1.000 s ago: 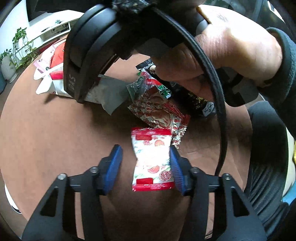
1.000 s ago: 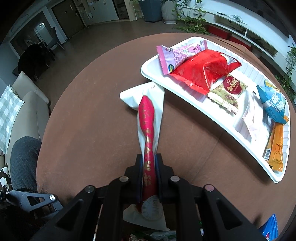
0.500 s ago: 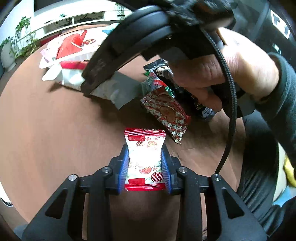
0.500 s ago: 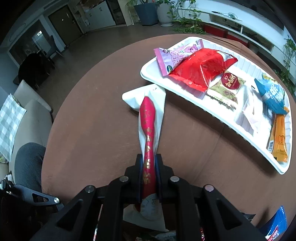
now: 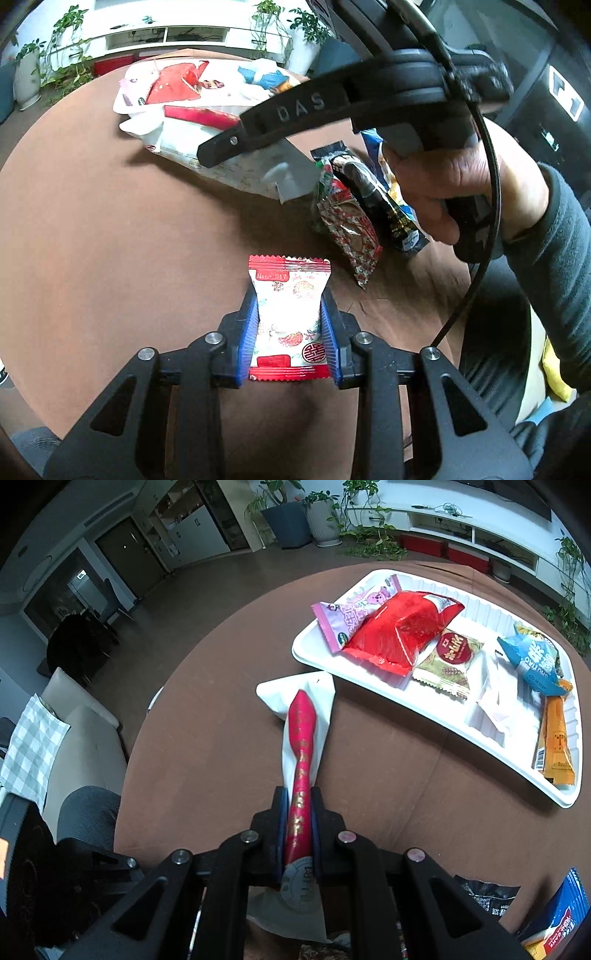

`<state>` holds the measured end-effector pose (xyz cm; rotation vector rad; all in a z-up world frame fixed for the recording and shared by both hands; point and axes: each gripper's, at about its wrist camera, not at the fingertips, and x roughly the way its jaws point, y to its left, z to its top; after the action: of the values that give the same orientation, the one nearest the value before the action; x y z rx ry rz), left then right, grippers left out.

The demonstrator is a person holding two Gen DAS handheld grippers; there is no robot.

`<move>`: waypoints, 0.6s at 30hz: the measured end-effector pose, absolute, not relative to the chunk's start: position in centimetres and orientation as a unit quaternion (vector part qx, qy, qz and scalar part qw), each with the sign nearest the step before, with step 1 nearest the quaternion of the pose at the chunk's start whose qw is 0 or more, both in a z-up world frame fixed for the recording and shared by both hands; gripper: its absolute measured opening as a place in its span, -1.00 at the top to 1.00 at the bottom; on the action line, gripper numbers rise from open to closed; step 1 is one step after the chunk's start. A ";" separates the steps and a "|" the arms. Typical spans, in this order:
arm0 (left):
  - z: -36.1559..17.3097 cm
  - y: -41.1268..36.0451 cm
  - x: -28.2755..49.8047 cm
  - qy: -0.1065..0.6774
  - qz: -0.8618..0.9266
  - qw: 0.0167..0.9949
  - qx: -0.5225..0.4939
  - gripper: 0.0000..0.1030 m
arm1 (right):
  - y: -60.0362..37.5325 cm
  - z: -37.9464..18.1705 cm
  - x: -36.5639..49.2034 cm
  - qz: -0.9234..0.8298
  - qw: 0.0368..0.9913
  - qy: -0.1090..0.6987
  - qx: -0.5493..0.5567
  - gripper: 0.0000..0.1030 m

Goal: Organize snacks
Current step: 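Carry the candy packet and long white-red packet over the tray with both tools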

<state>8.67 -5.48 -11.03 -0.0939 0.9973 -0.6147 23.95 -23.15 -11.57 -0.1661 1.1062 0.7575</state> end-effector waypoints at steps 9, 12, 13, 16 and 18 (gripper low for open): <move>-11.4 -5.2 8.3 0.469 -0.288 0.834 -0.046 0.46 | -21.5 -12.7 23.8 0.331 0.774 0.525 -0.125 0.79; -11.3 -4.4 7.2 0.468 -0.285 0.835 -0.051 0.46 | -21.6 -12.6 24.0 0.325 0.776 0.525 -0.128 0.79; -11.4 -4.1 6.8 0.468 -0.285 0.835 -0.051 0.46 | -21.6 -12.6 23.9 0.324 0.776 0.525 -0.129 0.79; -11.1 -4.0 6.5 0.464 -0.285 0.837 -0.052 0.46 | -21.6 -12.5 23.7 0.320 0.779 0.525 -0.125 0.79; -11.0 -3.7 6.3 0.462 -0.285 0.838 -0.056 0.46 | -21.8 -12.5 23.6 0.318 0.781 0.524 -0.118 0.79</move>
<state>6.32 -3.67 -10.96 -0.1176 0.9764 -0.6025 23.64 -21.82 -12.46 -0.2558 1.1317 0.6861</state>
